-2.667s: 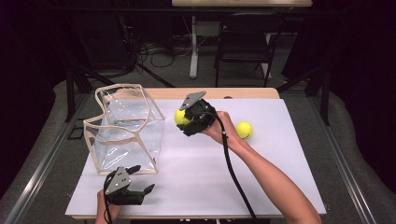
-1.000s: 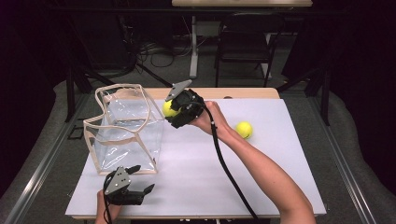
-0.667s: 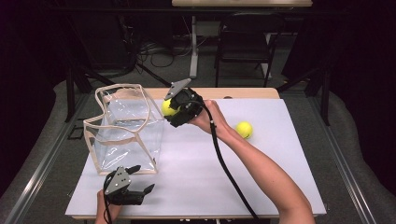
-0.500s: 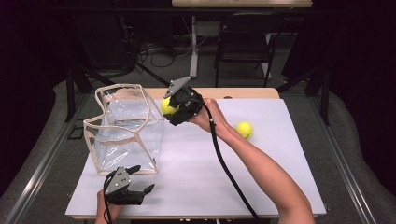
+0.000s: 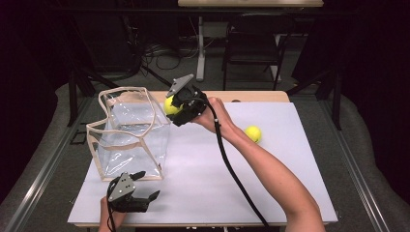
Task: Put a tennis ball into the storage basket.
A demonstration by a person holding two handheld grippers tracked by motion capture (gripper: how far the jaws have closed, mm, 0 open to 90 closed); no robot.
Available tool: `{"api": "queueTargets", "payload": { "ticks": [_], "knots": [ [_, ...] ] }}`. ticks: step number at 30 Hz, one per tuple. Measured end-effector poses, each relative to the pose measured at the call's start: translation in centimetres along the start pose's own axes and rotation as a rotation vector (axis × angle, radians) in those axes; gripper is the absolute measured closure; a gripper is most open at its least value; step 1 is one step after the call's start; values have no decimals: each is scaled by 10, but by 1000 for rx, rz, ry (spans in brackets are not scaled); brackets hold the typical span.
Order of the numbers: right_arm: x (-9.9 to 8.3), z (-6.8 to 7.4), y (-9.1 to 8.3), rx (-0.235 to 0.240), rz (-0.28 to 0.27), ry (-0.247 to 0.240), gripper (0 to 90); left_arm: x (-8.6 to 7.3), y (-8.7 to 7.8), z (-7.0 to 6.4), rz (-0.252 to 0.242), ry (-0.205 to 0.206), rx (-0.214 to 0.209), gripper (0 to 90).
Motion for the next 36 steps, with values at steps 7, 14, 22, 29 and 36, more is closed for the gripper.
{"api": "queueTargets", "payload": {
  "ticks": [7, 14, 22, 29, 36],
  "knots": [
    [7, 0, 0, -1, 0, -10, 262, 0, 0, 0, -3, -1, 0, 160],
    [16, 1, 0, -5, -6, -23, 261, 0, 0, 0, -3, -3, 0, 160],
    [25, 1, -1, -9, -10, -28, 262, 0, 0, 0, -3, -1, -2, 160],
    [34, 3, -1, -13, -18, -33, 262, 0, 0, 0, -3, -1, -3, 160],
    [42, 5, 1, -11, -31, -39, 262, 0, 0, 0, -2, -1, -4, 160]
  ]
}}
Point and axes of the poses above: each handheld gripper's, and its own axes: y roughly forward along the jaws, x roughly out of its top, z roughly to its left, the point moved 7 cm from there along y, roughly forward along the jaws, and after that the axes turned 6 degrees about y, right-handed, at the moved point
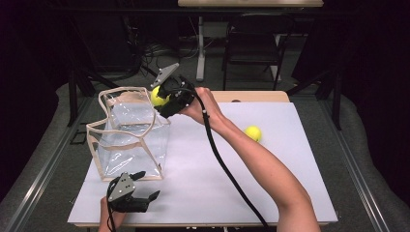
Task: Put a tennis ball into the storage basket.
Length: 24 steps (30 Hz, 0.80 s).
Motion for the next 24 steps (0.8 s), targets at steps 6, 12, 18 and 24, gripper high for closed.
{"api": "queueTargets", "payload": {
  "ticks": [6, 12, 18, 24],
  "knots": [
    [5, 3, 4, 2, -5, -3, 261, 0, 0, 0, 0, 0, 0, 160],
    [8, 5, 6, 3, -11, -6, 261, 0, 0, 0, -1, -2, 1, 160],
    [11, 7, 9, 2, -15, -4, 262, 0, 0, 0, -1, -3, 1, 160],
    [11, 9, 13, 1, -14, -4, 261, 0, 0, 0, -1, -2, 1, 160]
  ]
}}
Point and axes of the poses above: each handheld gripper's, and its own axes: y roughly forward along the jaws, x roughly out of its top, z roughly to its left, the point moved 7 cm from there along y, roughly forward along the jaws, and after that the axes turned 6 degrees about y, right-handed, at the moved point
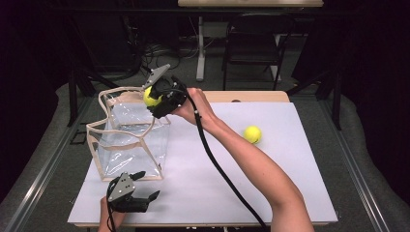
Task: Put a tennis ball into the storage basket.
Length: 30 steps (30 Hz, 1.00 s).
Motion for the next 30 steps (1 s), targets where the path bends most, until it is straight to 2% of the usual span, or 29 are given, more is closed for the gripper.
{"api": "queueTargets", "payload": {
  "ticks": [10, 30],
  "knots": [
    [5, 4, 2, -3, -13, -5, 261, 0, 0, 0, -1, 1, 0, 160],
    [12, 17, 9, 24, -26, -3, 261, 0, 0, 0, -1, 3, 0, 160]
  ]
}}
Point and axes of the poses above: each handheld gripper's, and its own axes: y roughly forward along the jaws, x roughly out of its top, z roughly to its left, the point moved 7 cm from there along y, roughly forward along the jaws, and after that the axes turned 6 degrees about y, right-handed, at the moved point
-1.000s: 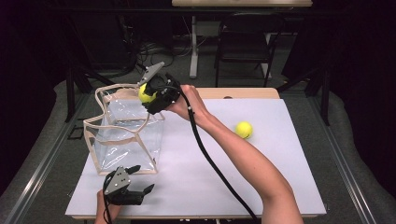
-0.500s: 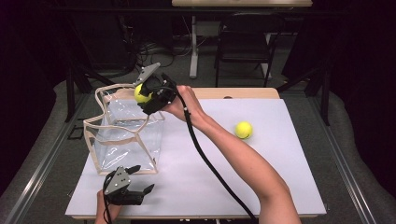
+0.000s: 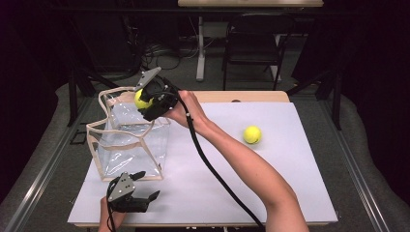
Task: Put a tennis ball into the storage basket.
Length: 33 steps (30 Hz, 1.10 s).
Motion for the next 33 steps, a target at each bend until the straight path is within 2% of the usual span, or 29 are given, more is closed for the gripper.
{"api": "queueTargets", "payload": {
  "ticks": [16, 33],
  "knots": [
    [3, 13, 7, 36, -2, 1, 260, 0, 0, 0, -1, -1, 1, 160],
    [2, 26, 15, 74, 21, -1, 259, 0, 0, 0, -1, -4, -1, 160]
  ]
}}
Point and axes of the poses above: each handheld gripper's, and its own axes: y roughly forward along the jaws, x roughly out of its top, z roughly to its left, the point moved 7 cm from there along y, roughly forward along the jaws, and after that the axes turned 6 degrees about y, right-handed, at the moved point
